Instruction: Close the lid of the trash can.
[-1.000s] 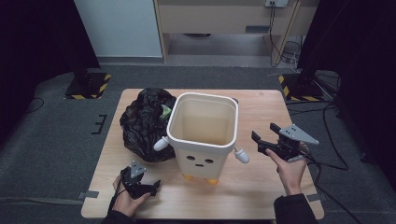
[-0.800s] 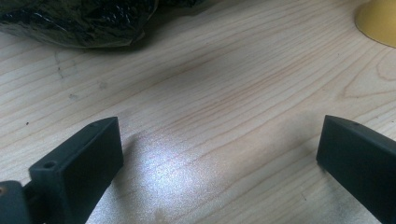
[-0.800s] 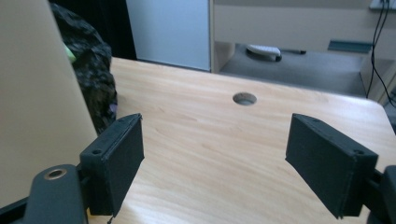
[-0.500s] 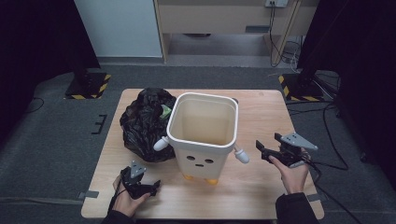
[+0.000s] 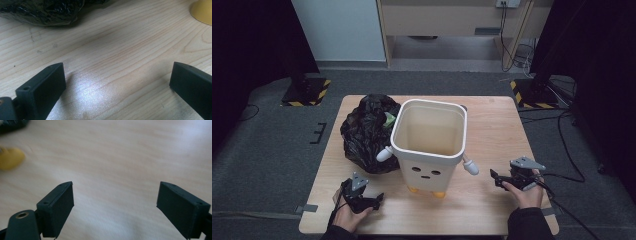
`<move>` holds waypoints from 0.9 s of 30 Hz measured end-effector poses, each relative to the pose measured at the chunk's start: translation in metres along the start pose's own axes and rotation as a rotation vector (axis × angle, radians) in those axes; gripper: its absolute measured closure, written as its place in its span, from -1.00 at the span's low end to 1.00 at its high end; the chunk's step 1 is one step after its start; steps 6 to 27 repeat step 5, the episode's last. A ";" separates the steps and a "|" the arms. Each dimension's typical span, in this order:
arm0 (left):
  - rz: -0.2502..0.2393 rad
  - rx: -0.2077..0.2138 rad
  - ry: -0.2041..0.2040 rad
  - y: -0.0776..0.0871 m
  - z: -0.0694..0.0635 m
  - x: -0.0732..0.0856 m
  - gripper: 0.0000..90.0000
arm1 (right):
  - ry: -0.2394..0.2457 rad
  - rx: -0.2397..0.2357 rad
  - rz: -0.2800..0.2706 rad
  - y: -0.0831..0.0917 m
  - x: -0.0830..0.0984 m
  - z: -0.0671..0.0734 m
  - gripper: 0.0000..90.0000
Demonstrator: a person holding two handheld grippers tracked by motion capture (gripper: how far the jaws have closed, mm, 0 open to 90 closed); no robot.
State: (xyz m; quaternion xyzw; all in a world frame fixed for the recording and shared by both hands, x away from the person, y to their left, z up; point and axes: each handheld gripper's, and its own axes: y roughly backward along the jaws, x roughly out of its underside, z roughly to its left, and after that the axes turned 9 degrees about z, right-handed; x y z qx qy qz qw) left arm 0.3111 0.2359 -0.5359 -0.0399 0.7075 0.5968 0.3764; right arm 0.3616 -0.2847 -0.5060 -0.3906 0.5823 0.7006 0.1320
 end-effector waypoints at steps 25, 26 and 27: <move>0.000 0.001 0.000 0.000 0.000 0.000 -1.00 | 0.033 0.012 0.078 -0.006 0.012 -0.006 -0.76; 0.000 0.001 0.000 0.000 0.000 0.000 -1.00 | 0.033 0.012 0.078 -0.006 0.012 -0.006 -0.76; 0.000 0.001 0.000 0.000 0.000 0.000 -1.00 | 0.033 0.012 0.078 -0.006 0.012 -0.006 -0.76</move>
